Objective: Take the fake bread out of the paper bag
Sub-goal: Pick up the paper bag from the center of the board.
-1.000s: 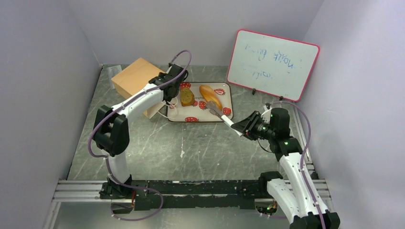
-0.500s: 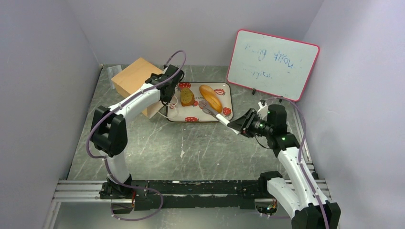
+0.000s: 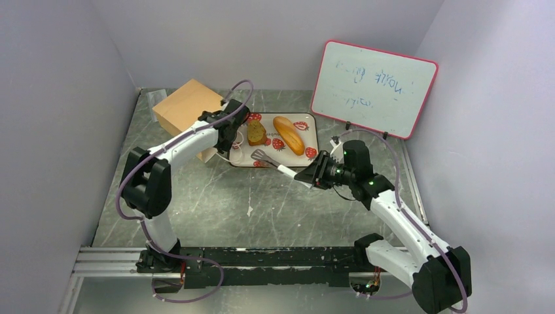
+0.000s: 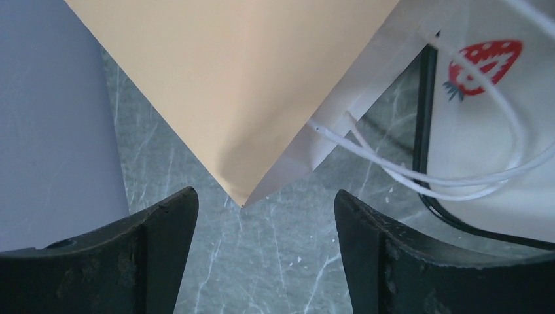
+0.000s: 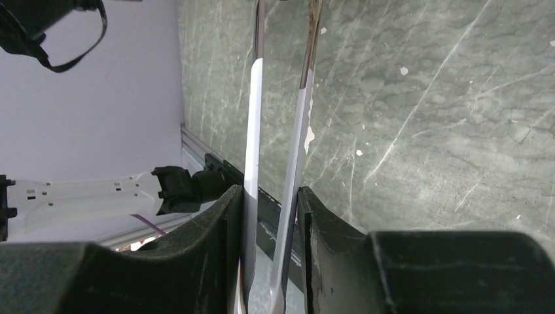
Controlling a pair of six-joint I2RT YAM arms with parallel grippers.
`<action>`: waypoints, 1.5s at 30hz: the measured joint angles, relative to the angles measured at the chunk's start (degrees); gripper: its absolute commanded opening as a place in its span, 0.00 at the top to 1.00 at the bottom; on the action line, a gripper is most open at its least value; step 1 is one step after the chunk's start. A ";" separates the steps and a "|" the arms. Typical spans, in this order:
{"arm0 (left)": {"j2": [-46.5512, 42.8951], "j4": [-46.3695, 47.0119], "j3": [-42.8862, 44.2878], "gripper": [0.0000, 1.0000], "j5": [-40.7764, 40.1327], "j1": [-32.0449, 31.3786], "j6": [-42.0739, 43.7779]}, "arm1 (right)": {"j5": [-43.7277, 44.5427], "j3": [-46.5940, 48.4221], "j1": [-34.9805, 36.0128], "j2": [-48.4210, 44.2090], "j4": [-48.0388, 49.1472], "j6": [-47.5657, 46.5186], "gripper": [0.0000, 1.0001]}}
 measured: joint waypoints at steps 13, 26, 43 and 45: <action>0.02 7.39 -8.35 0.12 -7.93 1.20 0.96 | 1.16 1.46 1.55 2.34 2.38 -0.35 0.91; 1.09 23.37 -10.40 0.38 -11.45 3.34 8.76 | 11.58 1.46 13.07 3.65 1.79 -7.82 0.88; 1.88 28.11 -11.67 0.93 -6.86 4.02 12.50 | 38.84 -6.80 34.73 4.46 3.19 -16.50 0.89; 0.37 28.04 -12.39 0.93 -6.69 4.09 12.33 | 41.62 -6.82 37.31 6.43 3.37 -16.87 0.88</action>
